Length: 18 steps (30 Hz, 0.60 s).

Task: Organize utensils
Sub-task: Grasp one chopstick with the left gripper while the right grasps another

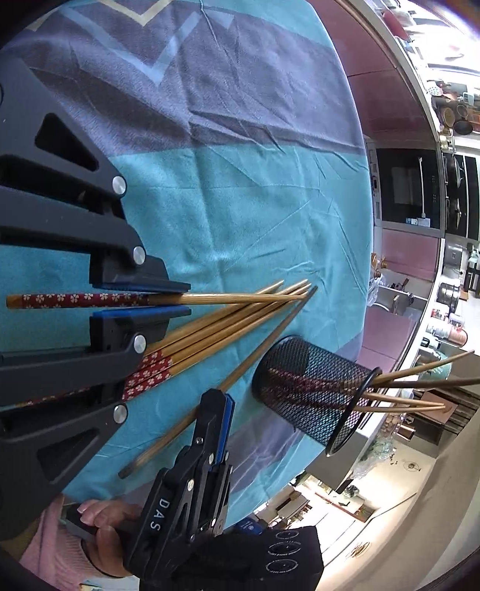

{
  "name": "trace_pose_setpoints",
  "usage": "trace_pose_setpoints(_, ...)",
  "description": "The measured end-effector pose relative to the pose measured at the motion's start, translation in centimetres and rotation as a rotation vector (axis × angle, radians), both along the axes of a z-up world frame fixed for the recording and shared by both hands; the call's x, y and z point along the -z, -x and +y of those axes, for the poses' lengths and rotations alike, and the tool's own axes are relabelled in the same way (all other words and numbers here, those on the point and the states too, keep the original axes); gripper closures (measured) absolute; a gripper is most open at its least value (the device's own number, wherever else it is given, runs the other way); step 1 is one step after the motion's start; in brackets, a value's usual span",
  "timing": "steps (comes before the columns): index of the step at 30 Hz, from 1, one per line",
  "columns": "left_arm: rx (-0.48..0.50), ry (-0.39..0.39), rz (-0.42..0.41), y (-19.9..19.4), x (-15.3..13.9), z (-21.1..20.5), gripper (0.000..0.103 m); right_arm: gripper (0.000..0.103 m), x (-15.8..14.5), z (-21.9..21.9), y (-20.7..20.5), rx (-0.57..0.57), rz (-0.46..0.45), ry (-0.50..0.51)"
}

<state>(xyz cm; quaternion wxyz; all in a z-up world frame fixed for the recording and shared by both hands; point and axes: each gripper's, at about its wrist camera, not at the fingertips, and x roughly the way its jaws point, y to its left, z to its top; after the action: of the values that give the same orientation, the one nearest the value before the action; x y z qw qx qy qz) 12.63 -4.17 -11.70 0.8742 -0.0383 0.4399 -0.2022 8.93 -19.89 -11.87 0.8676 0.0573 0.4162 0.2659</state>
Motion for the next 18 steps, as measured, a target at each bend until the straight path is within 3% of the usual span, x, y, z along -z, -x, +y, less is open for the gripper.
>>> trace_pose_setpoints(5, 0.034, -0.027, 0.023, -0.2, 0.5, -0.5, 0.095, 0.097, 0.6, 0.7, -0.2, -0.034, 0.024, 0.028)
trace_pose_setpoints(13, 0.079, -0.058, 0.023, -2.0, 0.4, -1.4, 0.083, 0.094, 0.8, 1.5, -1.4, -0.05, 0.042, 0.057)
trace_pose_setpoints(18, 0.09, -0.079, 0.022, -3.2, 0.5, -1.9, 0.084, 0.094, 0.8, 2.0, -2.3, -0.053, 0.044, 0.068)
